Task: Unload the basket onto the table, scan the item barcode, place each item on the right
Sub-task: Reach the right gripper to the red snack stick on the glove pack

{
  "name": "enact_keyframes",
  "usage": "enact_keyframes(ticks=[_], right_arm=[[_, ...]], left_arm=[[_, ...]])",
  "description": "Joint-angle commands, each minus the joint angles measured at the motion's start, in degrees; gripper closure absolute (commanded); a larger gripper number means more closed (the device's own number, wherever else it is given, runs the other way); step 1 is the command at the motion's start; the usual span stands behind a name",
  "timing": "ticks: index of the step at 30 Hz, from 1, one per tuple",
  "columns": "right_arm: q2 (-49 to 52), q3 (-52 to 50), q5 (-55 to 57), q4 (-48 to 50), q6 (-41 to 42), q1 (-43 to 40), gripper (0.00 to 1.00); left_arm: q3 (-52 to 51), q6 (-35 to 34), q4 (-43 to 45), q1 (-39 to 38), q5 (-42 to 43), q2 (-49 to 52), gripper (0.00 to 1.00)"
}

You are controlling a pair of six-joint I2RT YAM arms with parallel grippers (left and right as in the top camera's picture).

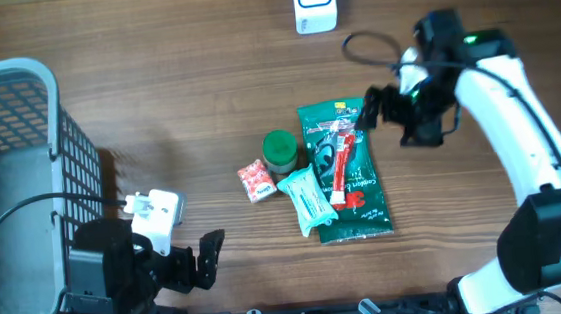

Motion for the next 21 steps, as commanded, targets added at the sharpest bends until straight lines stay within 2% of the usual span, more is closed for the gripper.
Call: enact_keyframes(ticks=[1,5,7,9,11,13,19,21], right_arm=[[-5.25,-2.1,-0.66,-2.03,-1.79,3.06,0.04],[-19.47,-8.35,-0.68,1.03,-2.16,3.96,0.02],[-28.65,-18.45,-0.74,10.95,-2.14,3.96,0.0],[-30.86,-27.56,-5.07,22.1,-2.16,3.98,0.0],[-28.17,-34.86,-6.1,33.44,0.42,3.98,0.02],[-23.34,-38.71,-7.15,39.67,1.62,3.98,0.06],[-3.74,-39.47,-13.18,48.02,1.01,6.36,0.21],[-2.43,-39.47,-13.57,49.42,0.98,6.99,0.21]], left_arm=[[0.11,1.07,0.15,0.35,0.07,-0.2,0.0],[0.11,1.07,0.17,0.35,0.07,-0.2,0.0],[0.11,1.07,0.15,0.35,0.07,-0.2,0.0],[0.11,1.07,0.15,0.35,0.07,-0.2,0.0],[0.11,1.07,0.17,0.35,0.07,-0.2,0.0],[0.11,1.07,0.17,0.35,0.07,-0.2,0.0],[0.11,1.07,0.17,0.35,0.07,-0.2,0.0],[0.11,1.07,0.15,0.35,0.07,-0.2,0.0]])
